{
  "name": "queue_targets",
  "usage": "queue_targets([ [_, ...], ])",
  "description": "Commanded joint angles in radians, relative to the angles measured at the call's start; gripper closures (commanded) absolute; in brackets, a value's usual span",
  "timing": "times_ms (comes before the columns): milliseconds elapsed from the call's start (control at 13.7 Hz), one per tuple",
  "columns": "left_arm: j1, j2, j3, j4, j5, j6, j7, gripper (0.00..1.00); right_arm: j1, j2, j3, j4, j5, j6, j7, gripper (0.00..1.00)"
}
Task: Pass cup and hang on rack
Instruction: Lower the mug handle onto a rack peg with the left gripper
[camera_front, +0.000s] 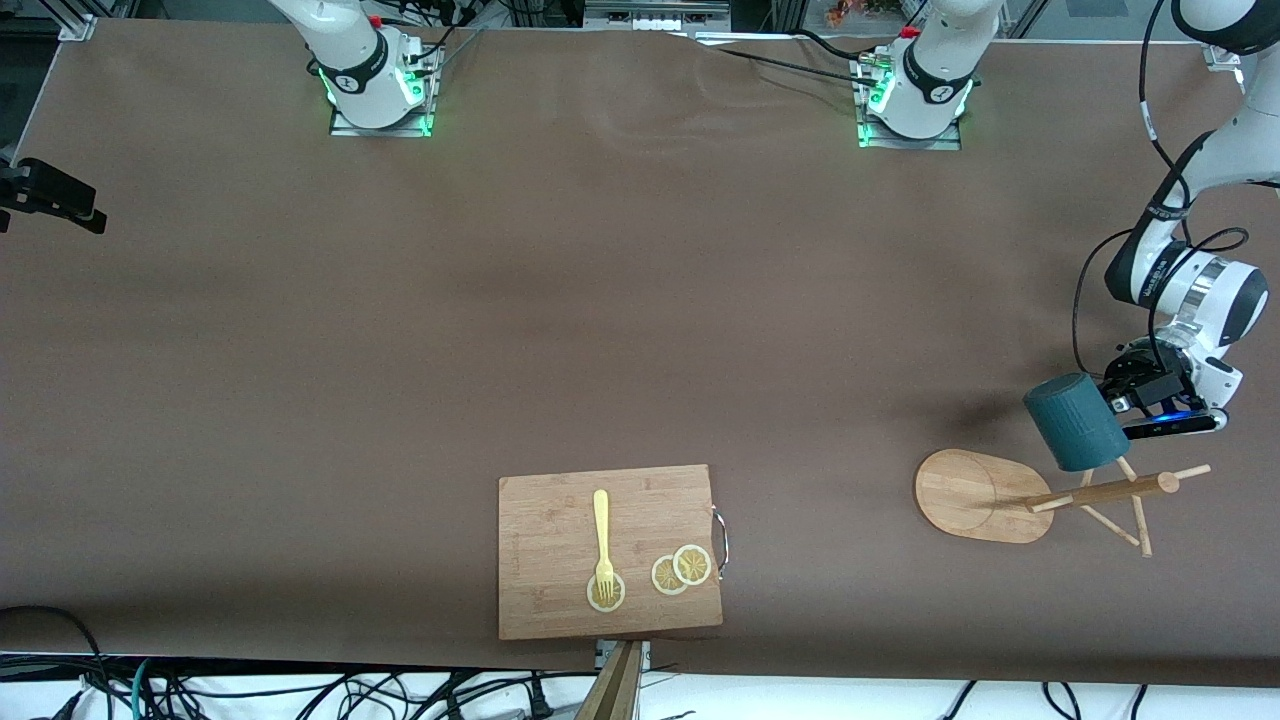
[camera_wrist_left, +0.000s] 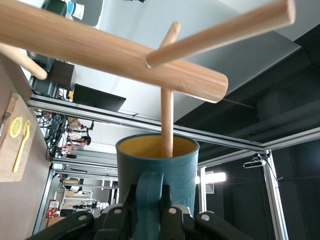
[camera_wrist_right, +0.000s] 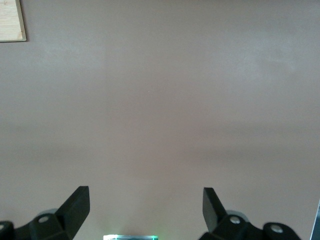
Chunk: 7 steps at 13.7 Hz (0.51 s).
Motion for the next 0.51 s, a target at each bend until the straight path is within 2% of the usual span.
queue_targets([
  [0, -0.001, 0.012, 0.007, 0.014, -0.036, 0.019, 0.013, 1.00, -0.012, -0.012, 0.006, -0.012, 0.007, -0.005, -0.015, 0.00],
  [438, 0.001, 0.054, 0.008, 0.037, -0.122, 0.024, 0.045, 1.00, -0.012, -0.012, 0.006, -0.010, 0.007, -0.005, -0.015, 0.00],
])
